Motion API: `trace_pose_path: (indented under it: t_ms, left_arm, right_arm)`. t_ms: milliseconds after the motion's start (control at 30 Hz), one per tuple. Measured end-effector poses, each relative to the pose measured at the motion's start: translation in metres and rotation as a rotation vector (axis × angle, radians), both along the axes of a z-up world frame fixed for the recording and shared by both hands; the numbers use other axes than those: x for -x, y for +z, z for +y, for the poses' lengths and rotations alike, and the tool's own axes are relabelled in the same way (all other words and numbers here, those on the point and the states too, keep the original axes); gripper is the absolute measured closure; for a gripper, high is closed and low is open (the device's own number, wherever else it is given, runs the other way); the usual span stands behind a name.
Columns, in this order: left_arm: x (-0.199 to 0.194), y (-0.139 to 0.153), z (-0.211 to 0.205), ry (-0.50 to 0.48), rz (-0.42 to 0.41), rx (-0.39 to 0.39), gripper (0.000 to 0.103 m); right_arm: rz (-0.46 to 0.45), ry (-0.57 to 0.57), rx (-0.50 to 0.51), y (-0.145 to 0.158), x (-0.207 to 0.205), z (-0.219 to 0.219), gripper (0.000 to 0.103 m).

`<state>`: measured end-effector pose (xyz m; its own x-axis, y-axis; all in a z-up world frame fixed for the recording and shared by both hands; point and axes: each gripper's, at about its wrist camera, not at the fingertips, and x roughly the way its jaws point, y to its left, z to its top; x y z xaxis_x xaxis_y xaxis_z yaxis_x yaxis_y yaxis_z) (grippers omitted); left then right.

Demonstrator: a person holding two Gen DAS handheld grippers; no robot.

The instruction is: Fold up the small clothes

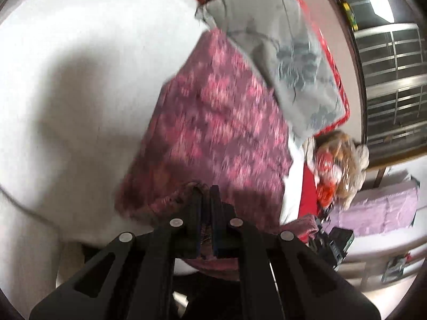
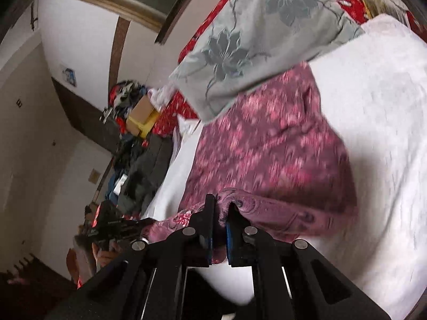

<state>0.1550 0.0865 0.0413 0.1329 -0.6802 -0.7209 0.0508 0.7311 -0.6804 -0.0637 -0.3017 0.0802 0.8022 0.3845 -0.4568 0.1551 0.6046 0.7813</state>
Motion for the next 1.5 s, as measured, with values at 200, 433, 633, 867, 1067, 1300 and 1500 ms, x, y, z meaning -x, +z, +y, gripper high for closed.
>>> trace_pose_path:
  t_ms: [200, 433, 633, 867, 1067, 1300, 1500]
  left_arm:
    - [-0.075, 0.003, -0.021, 0.058, -0.028, 0.018, 0.1]
    - [-0.165, -0.009, -0.061, 0.098, -0.024, 0.01, 0.1]
    - [-0.225, -0.033, -0.09, 0.127, 0.0, -0.061, 0.1]
    - [-0.253, -0.048, -0.082, 0.161, 0.057, -0.044, 0.096]
    - [-0.245, -0.015, -0.051, 0.182, -0.044, 0.008, 0.044]
    - [-0.203, -0.039, -0.105, -0.108, -0.091, -0.157, 0.042]
    - [-0.219, -0.036, -0.151, -0.105, -0.18, -0.363, 0.042]
  right_arm:
    - [-0.024, -0.087, -0.016, -0.007, -0.048, -0.035, 0.097]
    - [-0.037, -0.224, -0.081, -0.033, -0.115, -0.087, 0.097]
    - [0.006, -0.336, -0.15, -0.07, -0.161, -0.122, 0.097]
    - [0.133, -0.374, -0.209, -0.099, -0.18, -0.137, 0.091]
    - [0.036, -0.499, -0.135, -0.065, -0.149, -0.161, 0.061]
    - [0.258, -0.365, 0.142, -0.069, -0.191, -0.135, 0.058]
    - [0.359, -0.342, 0.296, -0.077, -0.229, -0.124, 0.071]
